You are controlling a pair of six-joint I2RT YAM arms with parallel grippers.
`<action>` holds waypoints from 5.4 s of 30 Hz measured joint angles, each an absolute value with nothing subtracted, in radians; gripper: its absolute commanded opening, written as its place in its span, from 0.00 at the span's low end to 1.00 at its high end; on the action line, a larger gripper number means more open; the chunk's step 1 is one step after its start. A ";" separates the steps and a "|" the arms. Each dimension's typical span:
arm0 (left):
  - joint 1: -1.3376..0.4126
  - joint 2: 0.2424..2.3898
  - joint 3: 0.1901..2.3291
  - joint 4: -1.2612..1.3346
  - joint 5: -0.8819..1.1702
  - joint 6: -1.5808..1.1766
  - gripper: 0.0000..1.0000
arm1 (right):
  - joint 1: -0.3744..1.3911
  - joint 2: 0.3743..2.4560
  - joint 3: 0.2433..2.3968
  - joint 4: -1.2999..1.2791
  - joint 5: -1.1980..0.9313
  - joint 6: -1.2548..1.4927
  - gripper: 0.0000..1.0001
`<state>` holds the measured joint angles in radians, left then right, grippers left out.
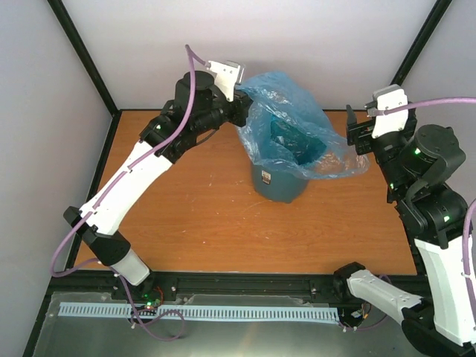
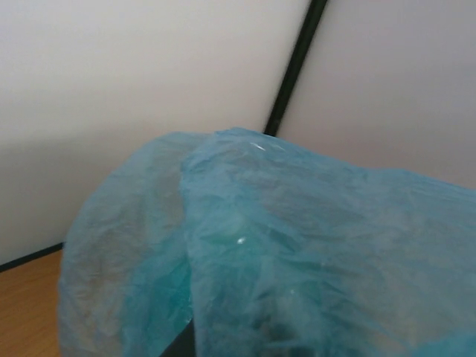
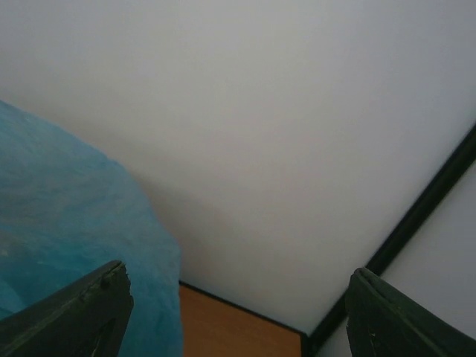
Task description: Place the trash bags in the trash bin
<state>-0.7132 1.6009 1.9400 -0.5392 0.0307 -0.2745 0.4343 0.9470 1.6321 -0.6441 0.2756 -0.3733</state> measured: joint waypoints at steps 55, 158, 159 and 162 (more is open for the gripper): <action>-0.713 1.731 2.019 -0.465 0.371 -0.380 0.01 | 0.350 1.068 1.400 -0.965 -0.554 -0.667 0.28; -0.733 1.361 1.313 -0.274 0.257 -0.373 0.09 | 0.367 1.180 1.662 -0.788 -0.382 -0.414 0.03; -0.736 1.374 1.314 -0.269 0.268 -0.373 0.08 | 0.367 1.180 1.662 -0.787 -0.387 -0.412 0.03; -0.738 1.438 1.347 -0.263 0.300 -0.373 0.06 | 0.367 1.180 1.662 -0.787 -0.400 -0.409 0.03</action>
